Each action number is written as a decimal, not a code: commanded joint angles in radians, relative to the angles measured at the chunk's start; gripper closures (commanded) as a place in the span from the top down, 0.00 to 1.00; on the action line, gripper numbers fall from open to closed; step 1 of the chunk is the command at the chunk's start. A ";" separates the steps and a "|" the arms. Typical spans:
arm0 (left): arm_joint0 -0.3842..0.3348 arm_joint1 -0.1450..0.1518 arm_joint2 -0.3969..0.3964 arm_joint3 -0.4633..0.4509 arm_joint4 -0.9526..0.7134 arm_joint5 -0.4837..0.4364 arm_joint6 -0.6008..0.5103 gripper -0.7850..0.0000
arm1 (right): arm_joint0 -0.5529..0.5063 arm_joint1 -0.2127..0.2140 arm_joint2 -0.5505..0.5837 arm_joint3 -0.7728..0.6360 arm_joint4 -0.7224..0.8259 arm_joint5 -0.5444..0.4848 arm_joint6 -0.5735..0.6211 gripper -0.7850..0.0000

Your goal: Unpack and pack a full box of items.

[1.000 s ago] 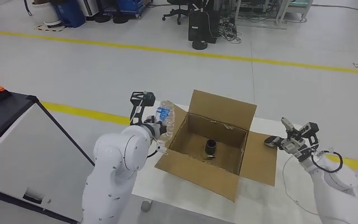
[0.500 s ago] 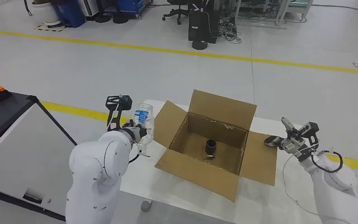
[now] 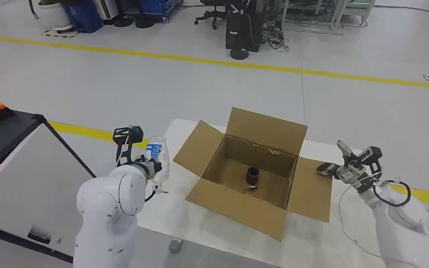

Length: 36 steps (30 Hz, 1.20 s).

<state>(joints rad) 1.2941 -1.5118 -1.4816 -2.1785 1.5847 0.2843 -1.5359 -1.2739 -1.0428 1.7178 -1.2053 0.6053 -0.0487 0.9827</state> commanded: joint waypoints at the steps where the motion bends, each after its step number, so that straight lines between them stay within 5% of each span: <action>1: 0.011 -0.003 -0.016 0.018 0.004 0.000 0.000 0.00 | 0.000 0.000 0.000 0.000 0.000 0.000 0.000 1.00; 15: -0.006 -0.024 -0.030 0.216 0.039 0.000 0.000 0.00 | 0.000 0.000 0.000 0.000 0.000 0.000 0.000 1.00; 36: -0.141 -0.111 -0.046 0.630 0.134 0.047 0.047 0.00 | 0.000 0.000 0.000 0.000 0.000 0.000 0.000 1.00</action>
<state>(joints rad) 1.1598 -1.6203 -1.5295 -1.5684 1.7152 0.3230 -1.4970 -1.2739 -1.0428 1.7178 -1.2053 0.6053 -0.0487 0.9827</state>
